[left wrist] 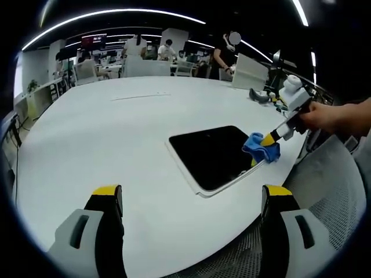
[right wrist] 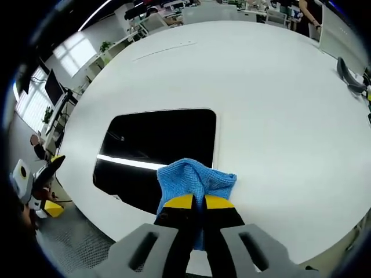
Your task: Wipe the mirror surface with the cleaning cloth until all visible marks leave the cleaned area.
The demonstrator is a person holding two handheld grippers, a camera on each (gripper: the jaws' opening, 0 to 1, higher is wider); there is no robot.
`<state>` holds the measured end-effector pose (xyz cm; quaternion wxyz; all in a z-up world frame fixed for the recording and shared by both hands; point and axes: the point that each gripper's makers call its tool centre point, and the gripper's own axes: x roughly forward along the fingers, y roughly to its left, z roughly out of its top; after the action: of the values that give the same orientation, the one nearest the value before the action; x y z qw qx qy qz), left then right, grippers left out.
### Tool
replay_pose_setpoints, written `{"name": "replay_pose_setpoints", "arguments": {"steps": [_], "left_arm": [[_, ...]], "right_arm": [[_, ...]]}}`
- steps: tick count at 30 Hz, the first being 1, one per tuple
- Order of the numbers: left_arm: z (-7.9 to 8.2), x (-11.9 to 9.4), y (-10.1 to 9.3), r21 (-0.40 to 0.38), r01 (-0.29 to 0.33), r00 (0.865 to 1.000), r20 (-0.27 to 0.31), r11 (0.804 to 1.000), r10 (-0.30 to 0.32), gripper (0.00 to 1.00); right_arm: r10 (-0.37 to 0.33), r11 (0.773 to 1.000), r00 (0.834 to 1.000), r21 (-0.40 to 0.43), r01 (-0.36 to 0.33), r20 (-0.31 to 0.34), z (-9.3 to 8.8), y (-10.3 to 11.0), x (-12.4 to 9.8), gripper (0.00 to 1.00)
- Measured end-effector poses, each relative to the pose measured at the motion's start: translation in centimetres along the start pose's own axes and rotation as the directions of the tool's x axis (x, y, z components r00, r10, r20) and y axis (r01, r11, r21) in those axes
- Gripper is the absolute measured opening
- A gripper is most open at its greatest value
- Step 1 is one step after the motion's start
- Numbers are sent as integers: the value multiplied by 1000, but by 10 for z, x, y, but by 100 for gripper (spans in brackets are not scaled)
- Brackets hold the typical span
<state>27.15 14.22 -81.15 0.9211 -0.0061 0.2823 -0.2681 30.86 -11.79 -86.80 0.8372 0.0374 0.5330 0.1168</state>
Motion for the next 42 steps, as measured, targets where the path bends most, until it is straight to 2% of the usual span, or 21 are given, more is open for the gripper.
{"name": "replay_pose_setpoints", "arguments": {"steps": [9,23,42], "left_arm": [[0,-1,1,-5,-4,1000,1,1000,4,99],[0,-2,6,-13,-27,1000,4,1000,27,99],[-1,-2,8,-17,-34,999,3,999,34,99]], "right_arm": [[-12,1000,1000,-25,12,10,16,-2,7,0],[-14,1000,1000,-12,15,19,46,-10,20,0],[-20,1000,999,-16,21,39,75,-15,33,0]]}}
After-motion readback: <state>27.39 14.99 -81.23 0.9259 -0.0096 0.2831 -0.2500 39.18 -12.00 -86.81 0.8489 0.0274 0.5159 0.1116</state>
